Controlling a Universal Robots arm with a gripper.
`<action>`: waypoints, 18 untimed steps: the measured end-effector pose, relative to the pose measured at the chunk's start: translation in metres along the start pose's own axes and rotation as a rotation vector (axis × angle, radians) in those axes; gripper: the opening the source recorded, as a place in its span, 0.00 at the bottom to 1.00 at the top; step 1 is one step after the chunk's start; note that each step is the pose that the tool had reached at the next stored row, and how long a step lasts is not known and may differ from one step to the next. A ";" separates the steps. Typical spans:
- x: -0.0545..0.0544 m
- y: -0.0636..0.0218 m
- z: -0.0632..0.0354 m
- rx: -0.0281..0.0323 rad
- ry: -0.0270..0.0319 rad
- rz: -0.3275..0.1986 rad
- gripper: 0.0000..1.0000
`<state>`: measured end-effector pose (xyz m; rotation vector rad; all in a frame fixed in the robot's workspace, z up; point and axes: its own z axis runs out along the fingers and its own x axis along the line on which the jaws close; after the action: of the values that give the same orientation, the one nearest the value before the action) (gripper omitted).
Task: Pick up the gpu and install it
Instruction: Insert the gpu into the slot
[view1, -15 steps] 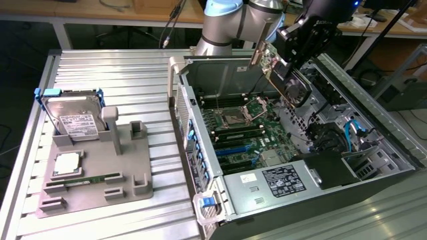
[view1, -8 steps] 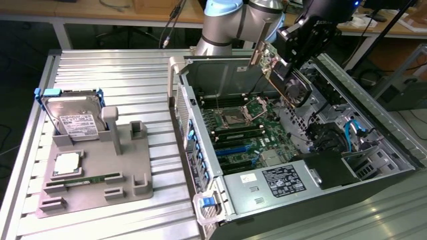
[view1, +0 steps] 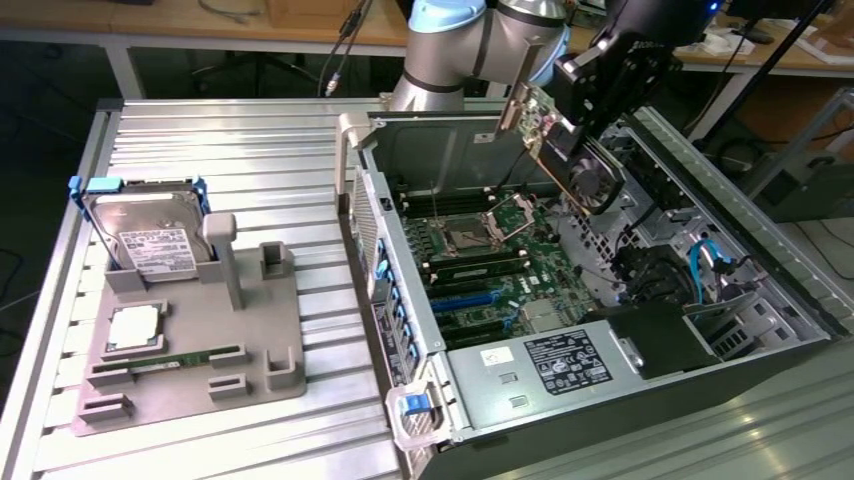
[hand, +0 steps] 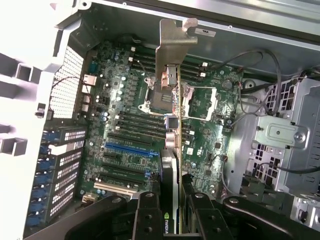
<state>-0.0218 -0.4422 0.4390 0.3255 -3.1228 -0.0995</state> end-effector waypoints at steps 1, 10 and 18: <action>0.000 0.0000 0.0000 0.0000 0.0001 -0.002 0.27; 0.000 0.0000 0.0000 -0.0001 0.0015 -0.023 0.27; 0.000 0.0000 0.0000 -0.0004 0.0035 -0.056 0.27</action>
<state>-0.0218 -0.4422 0.4390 0.4121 -3.1108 -0.0994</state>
